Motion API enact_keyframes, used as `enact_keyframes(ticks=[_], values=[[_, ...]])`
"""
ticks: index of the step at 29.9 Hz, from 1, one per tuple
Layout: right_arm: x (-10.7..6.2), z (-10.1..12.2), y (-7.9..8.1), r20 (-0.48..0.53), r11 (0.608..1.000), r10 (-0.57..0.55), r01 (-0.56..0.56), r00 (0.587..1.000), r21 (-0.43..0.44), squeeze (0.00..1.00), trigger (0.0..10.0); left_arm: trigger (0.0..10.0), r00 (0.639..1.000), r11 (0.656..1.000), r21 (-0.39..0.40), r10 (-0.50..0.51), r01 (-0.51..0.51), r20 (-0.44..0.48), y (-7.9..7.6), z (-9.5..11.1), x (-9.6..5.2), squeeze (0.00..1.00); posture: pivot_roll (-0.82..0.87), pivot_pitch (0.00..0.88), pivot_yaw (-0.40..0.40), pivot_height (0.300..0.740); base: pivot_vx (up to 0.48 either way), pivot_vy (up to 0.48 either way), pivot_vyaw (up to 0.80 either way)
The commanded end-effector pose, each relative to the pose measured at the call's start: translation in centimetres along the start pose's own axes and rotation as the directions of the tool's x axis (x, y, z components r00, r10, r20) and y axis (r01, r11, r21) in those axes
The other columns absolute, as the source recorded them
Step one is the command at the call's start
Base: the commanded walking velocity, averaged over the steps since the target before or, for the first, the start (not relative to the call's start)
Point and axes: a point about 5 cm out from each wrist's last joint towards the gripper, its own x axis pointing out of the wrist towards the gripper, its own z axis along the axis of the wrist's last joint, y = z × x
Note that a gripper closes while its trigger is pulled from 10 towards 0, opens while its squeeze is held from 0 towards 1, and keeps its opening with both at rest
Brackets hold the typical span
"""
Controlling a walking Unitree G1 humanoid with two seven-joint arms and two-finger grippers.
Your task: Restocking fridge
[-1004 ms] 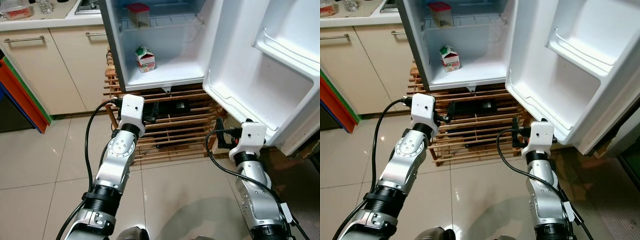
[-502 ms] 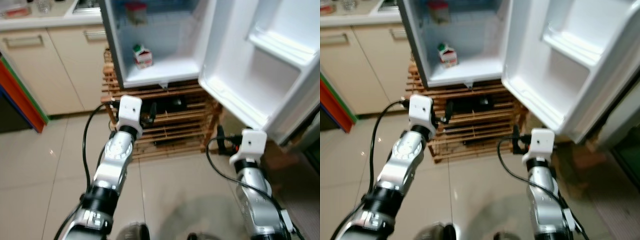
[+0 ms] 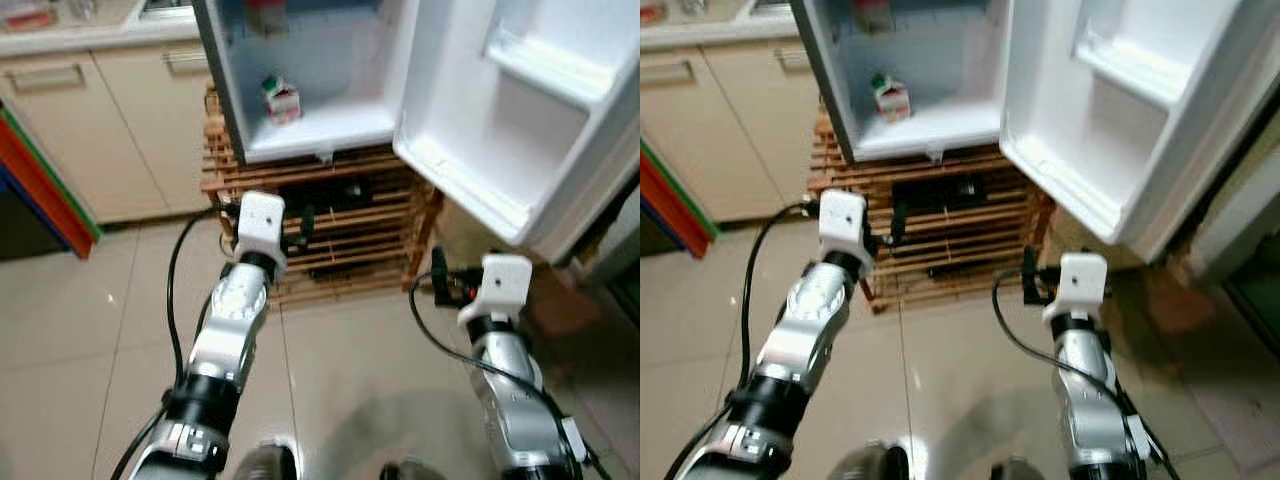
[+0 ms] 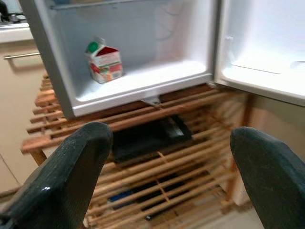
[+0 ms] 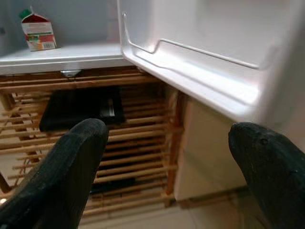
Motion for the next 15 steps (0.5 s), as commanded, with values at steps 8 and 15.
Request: enact_keyframes(ticks=[8,15], values=[[-0.12,-0.04,0.3,-0.007,1.0,0.009,-0.009,1.0,0.007,0.0,10.0,10.0,1.0,1.0,0.008,-0.017,0.016,0.016,-0.19,0.26,-0.08,0.0,-0.04,0.047,0.044,0.74,0.0,0.0,0.0],[-0.19,0.23,0.41,0.003,1.0,0.007,-0.007,1.0,-0.004,0.0,10.0,10.0,1.0,1.0,0.007,-0.024,0.024,0.013,-0.51,0.13,-0.17,0.0,-0.05,0.05,0.048,0.74,0.155,-0.385,0.63]])
